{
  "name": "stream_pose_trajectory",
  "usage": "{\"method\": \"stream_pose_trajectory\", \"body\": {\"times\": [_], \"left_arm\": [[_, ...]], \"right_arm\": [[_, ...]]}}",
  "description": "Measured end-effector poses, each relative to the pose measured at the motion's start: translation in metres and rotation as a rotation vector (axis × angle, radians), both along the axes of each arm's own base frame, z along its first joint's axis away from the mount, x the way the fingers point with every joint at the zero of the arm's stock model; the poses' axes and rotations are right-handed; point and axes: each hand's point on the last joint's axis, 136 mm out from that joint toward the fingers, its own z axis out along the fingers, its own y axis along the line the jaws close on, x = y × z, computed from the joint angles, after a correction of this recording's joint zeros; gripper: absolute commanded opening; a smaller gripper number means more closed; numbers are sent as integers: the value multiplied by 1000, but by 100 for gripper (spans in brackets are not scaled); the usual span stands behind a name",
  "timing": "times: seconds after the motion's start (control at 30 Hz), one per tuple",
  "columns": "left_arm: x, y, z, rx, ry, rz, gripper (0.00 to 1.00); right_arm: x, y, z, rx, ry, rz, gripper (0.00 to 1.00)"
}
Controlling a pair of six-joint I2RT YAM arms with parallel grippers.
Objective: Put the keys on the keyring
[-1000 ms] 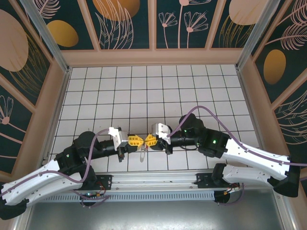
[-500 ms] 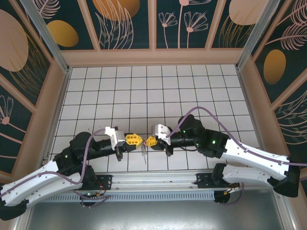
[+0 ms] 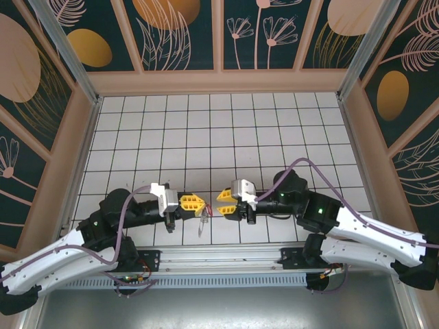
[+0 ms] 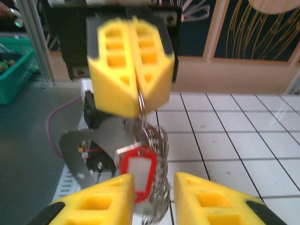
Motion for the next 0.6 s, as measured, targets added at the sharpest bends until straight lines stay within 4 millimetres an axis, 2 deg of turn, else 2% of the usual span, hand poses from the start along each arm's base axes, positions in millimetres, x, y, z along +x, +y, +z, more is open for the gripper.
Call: {"method": "stream_pose_trajectory", "body": {"times": [0.1,0.27,0.43,0.6], "left_arm": [[-2,-2,-1,1,4,-17,0],[-6,-2,0,-6,5,-37,0],[-8,-3,1,-9,6,-52,0],[-9,-3,1,-9,6,-60,0]], "right_arm": [[-5,0,8,51,-19,27,36],[-9,6,8,75,-22,68,36],[-8,13,3,79,-16,82,35],[-11,15,9,111,-25,104,31]]}}
